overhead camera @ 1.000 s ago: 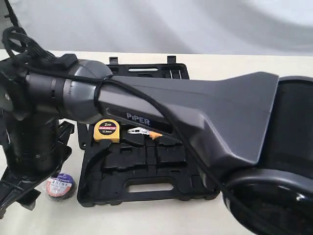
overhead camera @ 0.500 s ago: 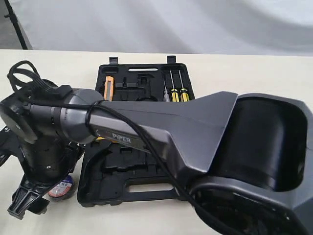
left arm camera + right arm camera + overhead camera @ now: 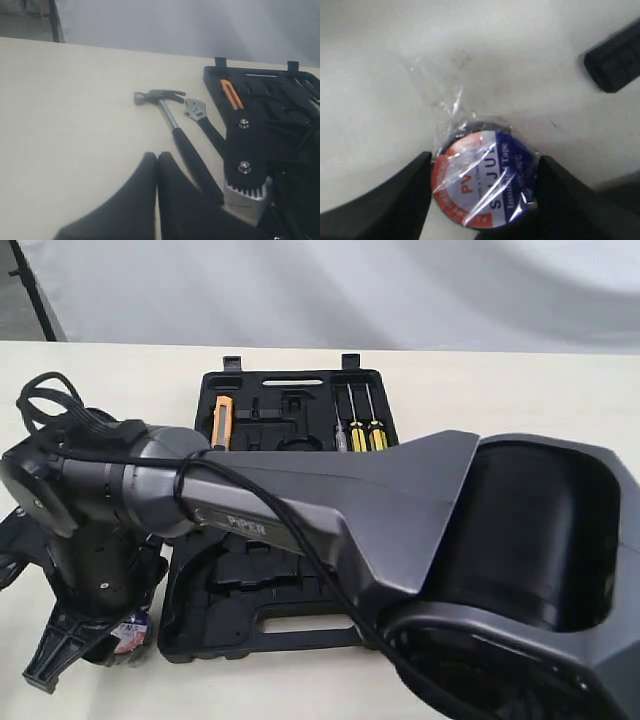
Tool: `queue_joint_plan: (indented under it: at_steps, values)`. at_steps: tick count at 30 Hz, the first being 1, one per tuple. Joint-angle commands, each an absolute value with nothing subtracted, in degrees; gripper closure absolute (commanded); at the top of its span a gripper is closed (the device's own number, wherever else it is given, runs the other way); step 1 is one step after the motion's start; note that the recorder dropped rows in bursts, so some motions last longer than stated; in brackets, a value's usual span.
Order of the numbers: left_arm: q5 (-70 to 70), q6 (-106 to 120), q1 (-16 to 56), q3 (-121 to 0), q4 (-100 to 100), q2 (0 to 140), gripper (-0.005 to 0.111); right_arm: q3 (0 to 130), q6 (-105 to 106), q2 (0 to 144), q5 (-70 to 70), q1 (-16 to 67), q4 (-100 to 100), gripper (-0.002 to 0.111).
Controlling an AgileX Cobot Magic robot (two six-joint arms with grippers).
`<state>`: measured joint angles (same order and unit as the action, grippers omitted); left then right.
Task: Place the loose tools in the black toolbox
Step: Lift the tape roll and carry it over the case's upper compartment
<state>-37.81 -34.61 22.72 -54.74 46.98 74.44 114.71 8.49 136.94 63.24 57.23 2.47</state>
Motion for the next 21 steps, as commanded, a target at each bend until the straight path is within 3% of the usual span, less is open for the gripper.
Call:
queue_joint_plan:
  at_steps: [1,10,21]
  values:
    - [-36.8,-35.2,22.5,-54.2,46.2,74.0,0.105,115.2,8.2,132.2,68.6,56.9,1.0,0.109]
    - [-36.8,-35.2,22.5,-54.2,46.2,74.0,0.105,115.2,2.5,123.1,70.0,47.6,0.0,0.109]
    - [-36.8,-35.2,22.5,-54.2,46.2,74.0,0.105,115.0,-6.8,125.6,65.4,31.8,-0.4,0.109]
